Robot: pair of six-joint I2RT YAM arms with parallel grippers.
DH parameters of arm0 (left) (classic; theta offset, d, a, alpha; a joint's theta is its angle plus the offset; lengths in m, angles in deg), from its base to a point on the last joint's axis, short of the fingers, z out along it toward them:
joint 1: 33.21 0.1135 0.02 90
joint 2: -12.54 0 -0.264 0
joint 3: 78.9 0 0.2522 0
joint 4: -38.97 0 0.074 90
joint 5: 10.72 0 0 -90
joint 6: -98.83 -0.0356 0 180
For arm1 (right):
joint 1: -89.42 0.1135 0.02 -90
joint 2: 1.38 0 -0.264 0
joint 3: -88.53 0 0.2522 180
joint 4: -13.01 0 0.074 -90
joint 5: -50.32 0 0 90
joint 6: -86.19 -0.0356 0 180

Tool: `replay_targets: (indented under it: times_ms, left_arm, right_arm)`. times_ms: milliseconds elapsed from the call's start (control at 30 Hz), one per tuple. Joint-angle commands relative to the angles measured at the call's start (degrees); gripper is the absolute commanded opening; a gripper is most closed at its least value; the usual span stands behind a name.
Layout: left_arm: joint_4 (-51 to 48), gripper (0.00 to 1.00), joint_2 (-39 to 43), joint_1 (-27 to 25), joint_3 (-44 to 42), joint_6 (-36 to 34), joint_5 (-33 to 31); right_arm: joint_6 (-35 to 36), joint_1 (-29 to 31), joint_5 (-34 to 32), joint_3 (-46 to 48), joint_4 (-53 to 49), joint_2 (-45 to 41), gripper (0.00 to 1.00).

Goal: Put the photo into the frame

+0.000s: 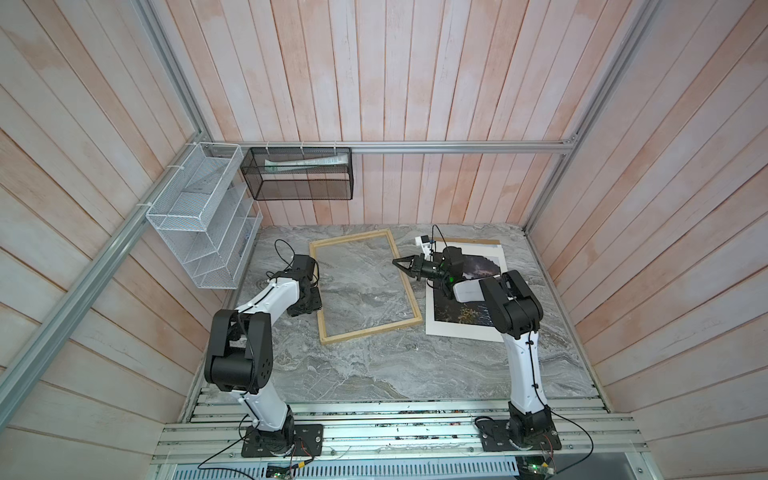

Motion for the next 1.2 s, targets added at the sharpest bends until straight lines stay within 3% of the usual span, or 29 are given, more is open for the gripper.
replay_targets:
  times_ms: [0, 700, 1167]
  left_arm:
    - [0.9, 0.50, -1.4, -0.3, 0.8, 0.0, 1.7]
    - [5.7, 0.49, -2.3, -0.4, -2.3, 0.4, 5.7]
    - [8.1, 0.48, -1.0, 0.2, -2.8, 0.5, 8.0]
  right_arm:
    - [-0.5, 0.0, -0.5, -1.3, 4.5, 0.5, 0.00]
    - [-3.0, 1.0, -2.9, -0.6, 8.1, 2.8, 0.00]
    - [5.5, 2.1, -5.9, 4.5, -0.1, -1.0, 0.00]
